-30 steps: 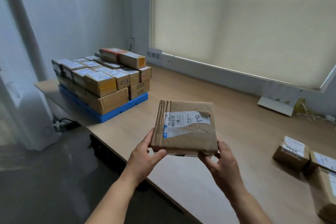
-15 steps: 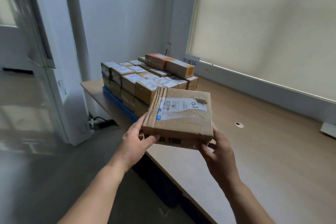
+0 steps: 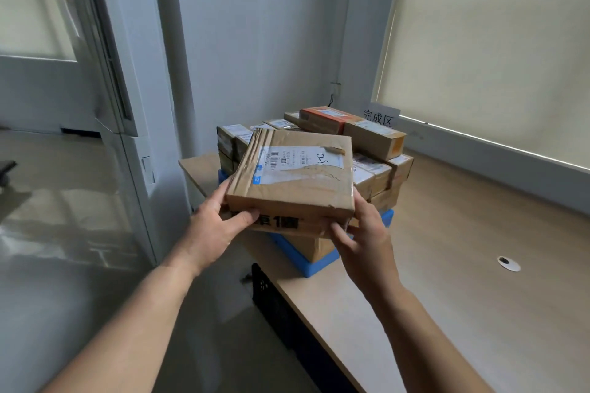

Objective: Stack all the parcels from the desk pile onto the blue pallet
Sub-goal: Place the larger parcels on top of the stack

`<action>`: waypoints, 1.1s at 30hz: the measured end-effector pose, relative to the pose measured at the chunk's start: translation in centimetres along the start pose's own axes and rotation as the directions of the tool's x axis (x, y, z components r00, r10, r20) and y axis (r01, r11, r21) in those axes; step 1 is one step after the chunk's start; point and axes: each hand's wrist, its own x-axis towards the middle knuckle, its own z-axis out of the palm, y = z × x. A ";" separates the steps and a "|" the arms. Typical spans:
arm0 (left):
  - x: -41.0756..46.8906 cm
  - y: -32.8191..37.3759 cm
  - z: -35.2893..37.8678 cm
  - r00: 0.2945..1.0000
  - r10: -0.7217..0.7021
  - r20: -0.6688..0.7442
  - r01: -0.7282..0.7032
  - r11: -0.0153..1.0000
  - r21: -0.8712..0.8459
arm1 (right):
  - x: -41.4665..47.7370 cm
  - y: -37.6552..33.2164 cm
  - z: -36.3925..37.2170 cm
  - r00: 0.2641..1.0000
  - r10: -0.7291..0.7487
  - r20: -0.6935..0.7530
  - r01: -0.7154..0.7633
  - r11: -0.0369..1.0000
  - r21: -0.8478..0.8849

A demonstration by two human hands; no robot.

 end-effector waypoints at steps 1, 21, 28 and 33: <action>1.4 -0.5 -0.7 1.000 -0.008 -0.001 0.008 1.000 0.004 | 1.3 0.0 1.1 1.000 -0.004 0.007 0.004 1.000 0.005; 22.7 -9.9 -9.3 1.000 -0.030 0.004 0.030 0.999 0.023 | 18.2 -0.6 18.7 0.997 0.036 0.068 -0.035 0.999 -0.022; 31.4 -13.7 -14.6 0.998 -0.023 0.066 0.023 1.000 0.001 | 23.9 -2.9 26.0 0.996 0.093 0.007 -0.092 0.995 -0.047; 37.7 -15.5 -16.5 0.995 0.022 0.102 -0.021 1.000 -0.011 | 28.0 -3.5 30.2 0.990 0.140 -0.035 -0.142 0.987 -0.076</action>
